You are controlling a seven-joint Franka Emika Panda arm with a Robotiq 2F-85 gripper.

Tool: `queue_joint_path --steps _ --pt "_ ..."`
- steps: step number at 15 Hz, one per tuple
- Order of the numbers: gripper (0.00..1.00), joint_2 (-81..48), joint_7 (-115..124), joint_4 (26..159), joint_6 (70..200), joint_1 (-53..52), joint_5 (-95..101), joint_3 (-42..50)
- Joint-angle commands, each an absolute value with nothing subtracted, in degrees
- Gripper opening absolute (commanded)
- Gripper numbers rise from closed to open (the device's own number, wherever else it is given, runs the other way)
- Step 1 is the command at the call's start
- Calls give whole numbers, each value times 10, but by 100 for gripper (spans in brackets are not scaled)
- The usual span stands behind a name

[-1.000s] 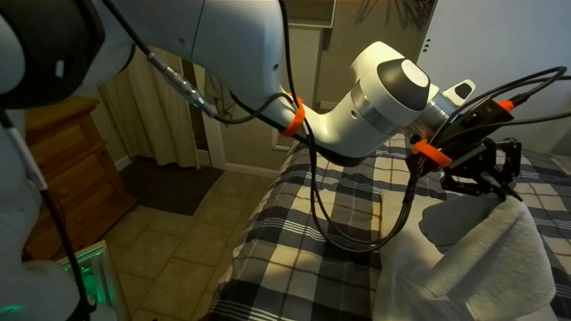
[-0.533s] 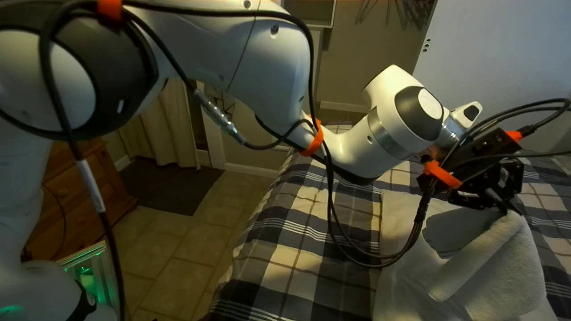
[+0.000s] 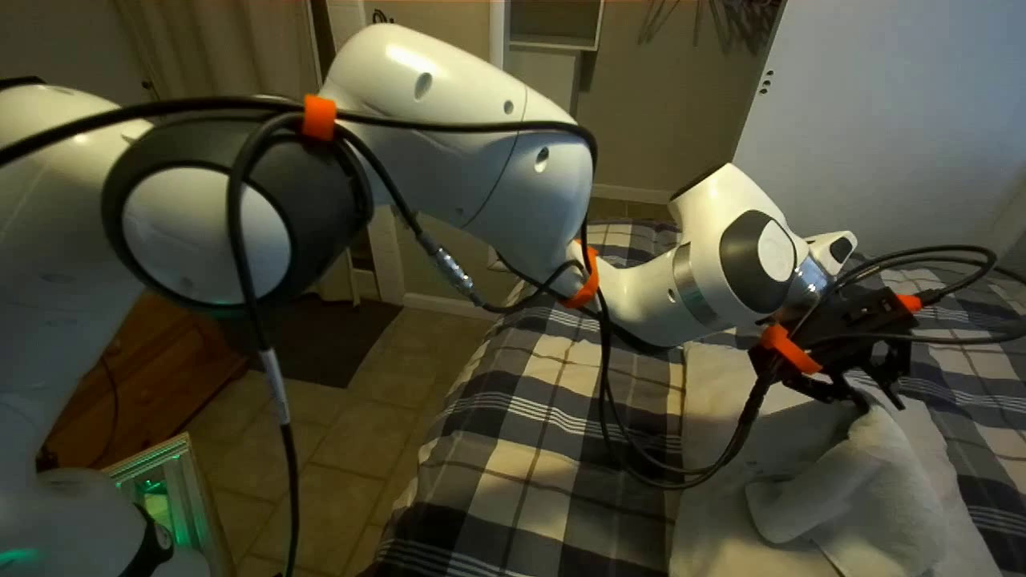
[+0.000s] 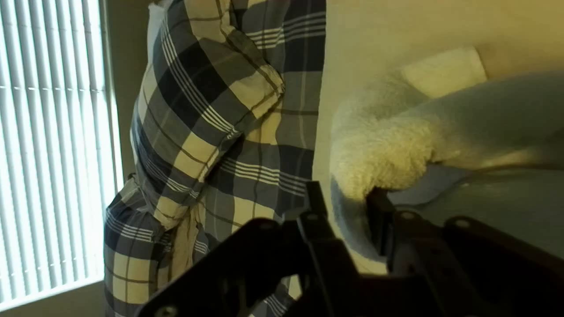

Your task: Move the pillow to the right and put the towel on the pillow

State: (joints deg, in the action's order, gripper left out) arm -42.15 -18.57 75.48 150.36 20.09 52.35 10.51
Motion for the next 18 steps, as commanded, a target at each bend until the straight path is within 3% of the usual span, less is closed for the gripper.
queue_joint_path --steps 1,6,7,13,18 --pt "61 -419 -271 747 1502 210 439 60" --pt "96 -365 -348 790 1436 187 319 18" --pt "99 -351 -347 796 1396 179 288 13" --pt "100 -297 -196 809 1233 98 238 58" --pt "100 -263 -1 867 1268 39 284 98"
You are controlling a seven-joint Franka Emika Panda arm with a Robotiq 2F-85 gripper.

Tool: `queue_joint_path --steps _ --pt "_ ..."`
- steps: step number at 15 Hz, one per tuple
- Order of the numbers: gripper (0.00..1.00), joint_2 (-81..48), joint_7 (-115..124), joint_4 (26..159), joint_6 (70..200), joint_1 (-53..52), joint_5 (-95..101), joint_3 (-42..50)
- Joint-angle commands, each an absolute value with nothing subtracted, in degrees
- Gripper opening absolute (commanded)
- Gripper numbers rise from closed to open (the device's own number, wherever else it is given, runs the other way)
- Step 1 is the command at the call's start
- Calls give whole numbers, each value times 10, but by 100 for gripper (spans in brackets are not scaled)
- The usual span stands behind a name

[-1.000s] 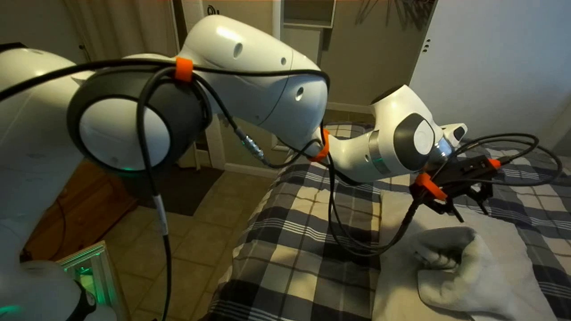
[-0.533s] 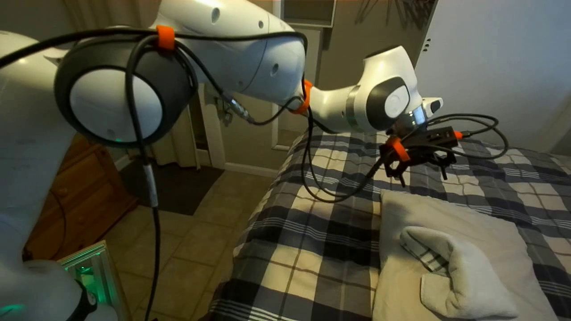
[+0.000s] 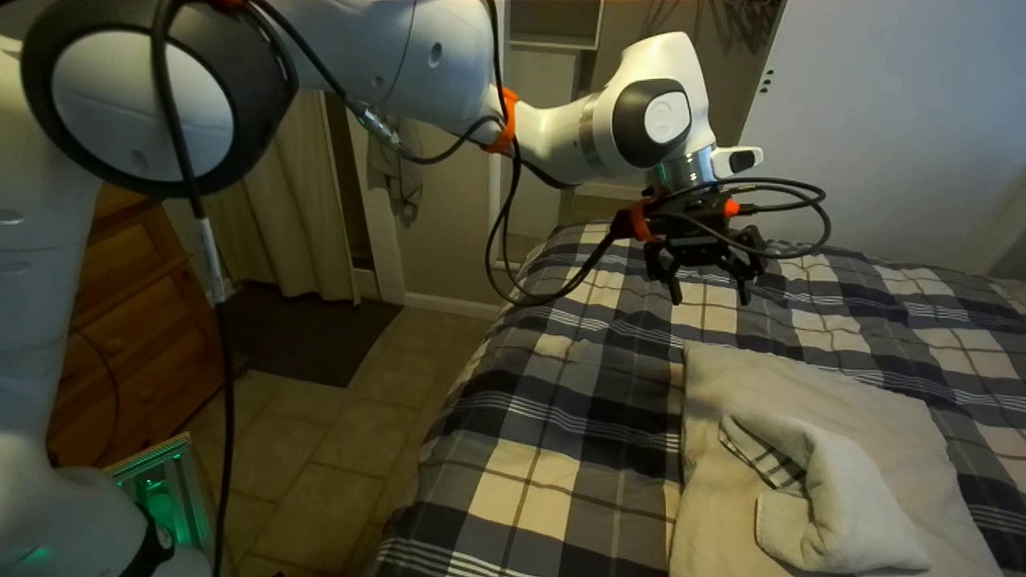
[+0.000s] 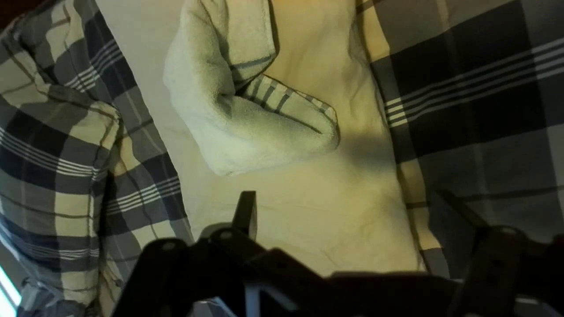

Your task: Move the pillow to the right and put the towel on the pillow

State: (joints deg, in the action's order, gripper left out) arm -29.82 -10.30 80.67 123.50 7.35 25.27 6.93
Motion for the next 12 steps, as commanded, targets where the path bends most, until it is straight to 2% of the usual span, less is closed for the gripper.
queue_joint_path --steps 1,12 --pt "100 -259 33 877 1274 28 296 106" --pt "100 -221 290 958 1272 -36 388 131"
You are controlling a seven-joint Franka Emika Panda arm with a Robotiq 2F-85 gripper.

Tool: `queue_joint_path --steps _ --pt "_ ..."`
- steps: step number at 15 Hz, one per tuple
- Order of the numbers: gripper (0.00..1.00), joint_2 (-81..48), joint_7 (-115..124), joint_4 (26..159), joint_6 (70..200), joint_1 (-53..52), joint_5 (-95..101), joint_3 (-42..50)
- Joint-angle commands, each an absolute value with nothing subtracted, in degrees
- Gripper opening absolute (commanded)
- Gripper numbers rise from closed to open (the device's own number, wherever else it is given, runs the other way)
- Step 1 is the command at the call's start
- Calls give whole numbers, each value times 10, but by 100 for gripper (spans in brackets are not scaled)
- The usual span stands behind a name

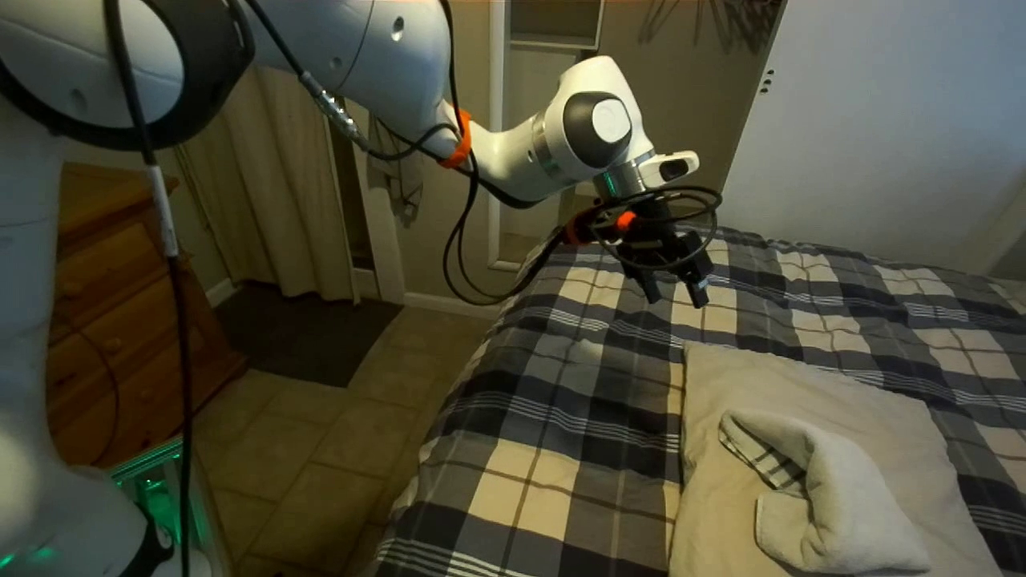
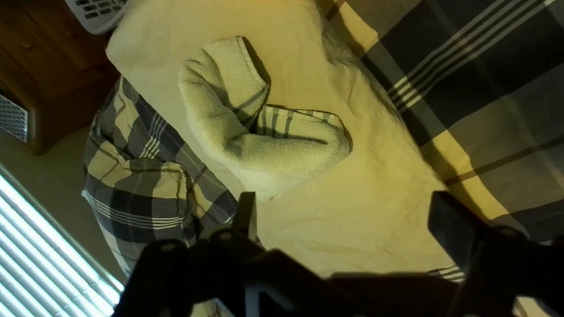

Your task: Move the pillow to the right and put the towel on the pillow

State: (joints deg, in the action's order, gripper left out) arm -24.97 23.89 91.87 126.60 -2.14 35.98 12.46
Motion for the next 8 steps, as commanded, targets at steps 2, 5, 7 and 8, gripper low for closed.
queue_joint_path --steps 2,5,7,8 --pt "100 -244 269 928 1264 -23 374 120" --pt "100 -245 273 928 1264 -23 375 119" --pt "100 -245 273 928 1264 -22 375 119" --pt "100 -245 273 928 1264 -22 375 119"
